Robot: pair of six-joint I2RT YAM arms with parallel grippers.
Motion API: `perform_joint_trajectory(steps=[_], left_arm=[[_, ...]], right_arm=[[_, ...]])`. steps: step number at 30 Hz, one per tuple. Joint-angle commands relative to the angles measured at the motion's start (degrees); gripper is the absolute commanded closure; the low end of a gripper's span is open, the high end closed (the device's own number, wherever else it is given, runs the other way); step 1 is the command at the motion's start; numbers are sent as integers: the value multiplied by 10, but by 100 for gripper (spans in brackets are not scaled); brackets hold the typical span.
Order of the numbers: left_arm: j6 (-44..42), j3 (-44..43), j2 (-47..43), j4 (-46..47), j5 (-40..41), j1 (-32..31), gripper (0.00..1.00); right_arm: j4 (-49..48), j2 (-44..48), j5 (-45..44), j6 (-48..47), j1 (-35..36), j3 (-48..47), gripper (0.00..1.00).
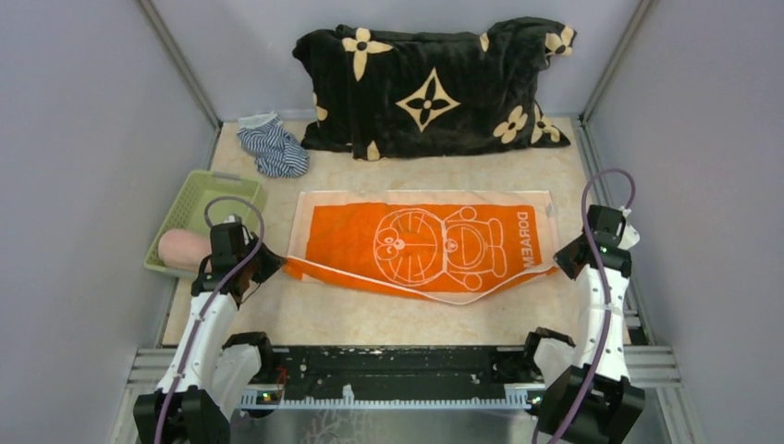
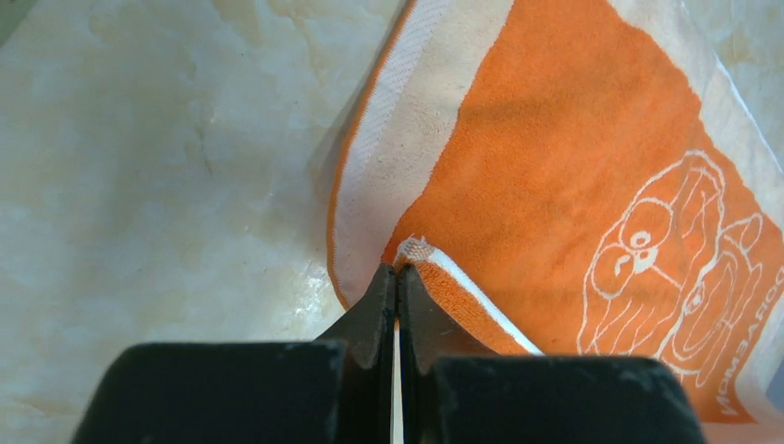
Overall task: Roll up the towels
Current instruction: Flatten out the towel at the center of the board, then fold the towel at the center of the board.
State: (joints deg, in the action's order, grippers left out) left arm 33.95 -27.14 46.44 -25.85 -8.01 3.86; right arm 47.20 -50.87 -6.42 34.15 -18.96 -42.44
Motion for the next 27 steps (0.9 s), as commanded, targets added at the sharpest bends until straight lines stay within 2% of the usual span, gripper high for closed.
perform_joint_trajectory(steps=[1, 5, 11, 17, 27], left_arm=[[24, -19, -6, -11, 52, -2, 100], [4, -47, -6, -18, 68, -2, 100], [-45, -72, 48, 61, 35, -2, 100], [-87, -150, 192, 145, 18, -2, 100], [-122, -342, 458, 194, 27, -2, 100]], right_arm=[[31, -30, -51, 25, -28, -38, 100], [30, -47, -70, 39, -50, -47, 100], [-58, -103, 6, 47, -51, -69, 100], [-123, -234, 49, 52, -51, -155, 100], [-143, -471, 101, 49, -50, -356, 100]])
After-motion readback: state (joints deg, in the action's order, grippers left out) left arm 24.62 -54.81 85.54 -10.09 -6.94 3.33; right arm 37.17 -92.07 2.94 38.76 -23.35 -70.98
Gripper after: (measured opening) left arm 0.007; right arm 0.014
